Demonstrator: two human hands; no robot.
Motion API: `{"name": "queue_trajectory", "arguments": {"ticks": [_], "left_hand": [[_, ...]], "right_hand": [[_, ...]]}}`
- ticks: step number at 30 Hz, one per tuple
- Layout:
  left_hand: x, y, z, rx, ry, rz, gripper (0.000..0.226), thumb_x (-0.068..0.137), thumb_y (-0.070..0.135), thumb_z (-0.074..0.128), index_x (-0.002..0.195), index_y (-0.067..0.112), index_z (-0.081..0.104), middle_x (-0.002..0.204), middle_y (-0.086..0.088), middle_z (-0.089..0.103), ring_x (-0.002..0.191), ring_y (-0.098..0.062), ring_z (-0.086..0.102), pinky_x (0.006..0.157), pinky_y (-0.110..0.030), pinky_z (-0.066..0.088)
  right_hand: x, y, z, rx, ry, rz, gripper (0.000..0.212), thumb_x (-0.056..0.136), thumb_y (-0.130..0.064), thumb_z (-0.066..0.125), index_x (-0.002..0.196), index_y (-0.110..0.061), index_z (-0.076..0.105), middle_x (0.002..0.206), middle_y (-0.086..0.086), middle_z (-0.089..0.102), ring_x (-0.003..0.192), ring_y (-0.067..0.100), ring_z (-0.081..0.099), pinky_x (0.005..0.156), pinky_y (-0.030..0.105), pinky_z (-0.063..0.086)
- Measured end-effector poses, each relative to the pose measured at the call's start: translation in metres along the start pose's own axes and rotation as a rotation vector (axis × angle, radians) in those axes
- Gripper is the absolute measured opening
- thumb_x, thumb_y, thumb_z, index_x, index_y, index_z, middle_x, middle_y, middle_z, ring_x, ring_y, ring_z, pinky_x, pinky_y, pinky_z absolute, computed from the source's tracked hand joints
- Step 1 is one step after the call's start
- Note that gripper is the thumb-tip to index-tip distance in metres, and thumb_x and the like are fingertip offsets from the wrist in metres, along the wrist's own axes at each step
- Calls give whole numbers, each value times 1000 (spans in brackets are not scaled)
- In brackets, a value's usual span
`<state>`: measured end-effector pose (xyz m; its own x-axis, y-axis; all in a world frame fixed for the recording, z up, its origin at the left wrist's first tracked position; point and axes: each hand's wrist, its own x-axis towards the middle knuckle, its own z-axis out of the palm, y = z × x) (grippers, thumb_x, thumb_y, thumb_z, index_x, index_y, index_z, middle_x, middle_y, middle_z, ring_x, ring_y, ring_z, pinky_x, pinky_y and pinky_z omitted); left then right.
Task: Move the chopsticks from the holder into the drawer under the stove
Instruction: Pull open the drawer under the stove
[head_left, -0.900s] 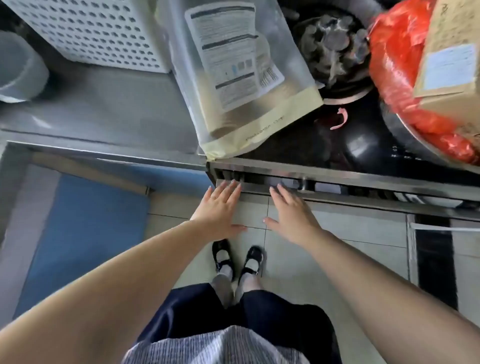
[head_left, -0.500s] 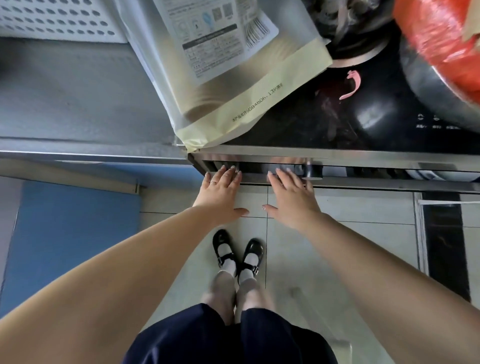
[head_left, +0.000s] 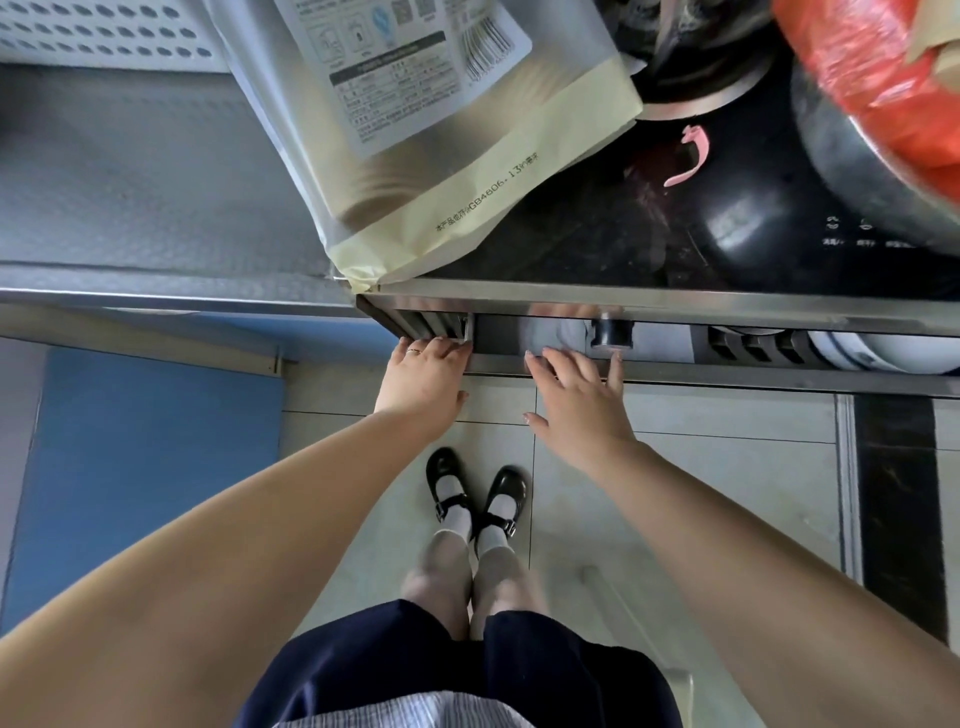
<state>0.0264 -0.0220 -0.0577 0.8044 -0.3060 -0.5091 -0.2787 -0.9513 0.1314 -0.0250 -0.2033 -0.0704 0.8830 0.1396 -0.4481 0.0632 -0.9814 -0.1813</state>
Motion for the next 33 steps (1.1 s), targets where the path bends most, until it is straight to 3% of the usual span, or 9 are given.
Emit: {"name": "queue_trajectory", "arguments": {"ticks": [2, 5, 9, 12, 18, 33], "left_hand": [[-2, 0, 3, -6, 1, 1, 56, 88, 32, 55, 140, 23, 38, 141, -5, 46, 132, -29, 38, 114, -38, 20], [-4, 0, 5, -12, -12, -10, 49, 88, 32, 55, 136, 26, 45, 135, -5, 50, 127, -30, 41, 109, -37, 27], [-3, -2, 1, -34, -31, -27, 29, 87, 29, 57, 116, 24, 61, 122, -5, 56, 119, -29, 45, 97, -36, 38], [-8, 0, 5, -109, -39, -30, 25, 87, 23, 55, 110, 24, 64, 119, -4, 57, 117, -28, 45, 89, -36, 41], [-28, -3, 24, -194, -119, -45, 30, 86, 27, 58, 116, 28, 62, 121, -2, 56, 120, -26, 44, 92, -37, 43], [-69, 2, 47, -238, -198, -89, 32, 84, 31, 62, 116, 29, 61, 120, 0, 57, 122, -25, 43, 95, -36, 41]], "right_hand": [[-3, 2, 3, 19, 37, -12, 67, 85, -40, 57, 145, -23, 30, 146, -1, 41, 134, 24, 35, 111, 61, 10], [-1, 5, 9, 21, 126, -10, 58, 79, -30, 66, 133, -19, 50, 124, 0, 62, 113, 29, 55, 106, 58, 29], [3, 7, 17, 129, 212, -8, 40, 74, -14, 71, 113, -16, 66, 103, 2, 72, 89, 33, 62, 87, 43, 49], [-5, 8, 20, 142, 250, 10, 34, 71, -11, 73, 104, -21, 71, 94, -1, 73, 82, 30, 64, 77, 38, 51], [-27, 2, 34, 136, 228, 21, 32, 65, -17, 80, 95, -27, 72, 82, -5, 71, 71, 27, 63, 65, 36, 52], [-72, -9, 59, 161, 230, 45, 32, 62, -19, 82, 92, -28, 72, 78, -6, 71, 68, 25, 63, 61, 36, 51]]}}
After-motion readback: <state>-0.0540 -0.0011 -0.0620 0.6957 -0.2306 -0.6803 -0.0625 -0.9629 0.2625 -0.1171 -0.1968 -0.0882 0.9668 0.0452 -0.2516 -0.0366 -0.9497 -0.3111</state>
